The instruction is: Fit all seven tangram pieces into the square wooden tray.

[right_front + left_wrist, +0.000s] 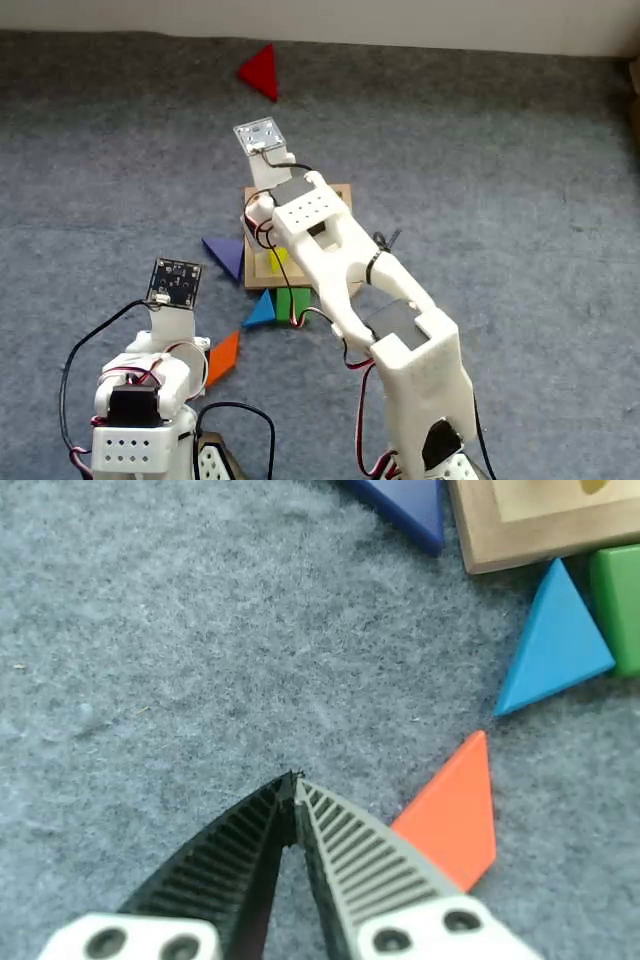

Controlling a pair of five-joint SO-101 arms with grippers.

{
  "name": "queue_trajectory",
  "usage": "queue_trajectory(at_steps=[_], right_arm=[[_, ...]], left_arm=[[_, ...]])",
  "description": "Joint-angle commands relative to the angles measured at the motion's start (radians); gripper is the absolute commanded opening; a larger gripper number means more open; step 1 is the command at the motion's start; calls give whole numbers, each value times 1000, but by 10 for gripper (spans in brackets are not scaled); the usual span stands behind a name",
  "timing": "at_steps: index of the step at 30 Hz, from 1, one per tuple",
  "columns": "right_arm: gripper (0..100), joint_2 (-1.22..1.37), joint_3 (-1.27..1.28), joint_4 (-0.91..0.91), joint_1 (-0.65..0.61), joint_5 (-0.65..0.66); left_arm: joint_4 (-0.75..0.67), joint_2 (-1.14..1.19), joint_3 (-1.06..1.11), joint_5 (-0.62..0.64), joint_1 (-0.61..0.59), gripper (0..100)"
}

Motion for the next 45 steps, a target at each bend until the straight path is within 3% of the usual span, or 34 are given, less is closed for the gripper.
queue_trajectory(at_steps=[1, 3, 9, 17, 20, 25, 36, 45], right_arm=[[384, -28, -62, 44, -10, -12], [420, -31, -71, 87, -12, -12], [392, -30, -280, 331, -7, -11], [15, -22, -460, 435, 53, 8], [15, -25, -406, 437, 74, 72], [15, -21, -294, 383, 76, 94], [15, -21, 12, 36, 81, 94], [15, -21, 101, -133, -4, 92]], left_arm=[[6, -41, 19, -5, -10, 7], [6, -41, 19, -5, -10, 7], [6, -41, 19, -5, -10, 7], [6, -41, 19, -5, -10, 7], [6, -41, 19, -5, -10, 7], [6, -41, 19, -5, -10, 7], [6, -41, 19, -5, -10, 7], [6, -41, 19, -5, -10, 7]])
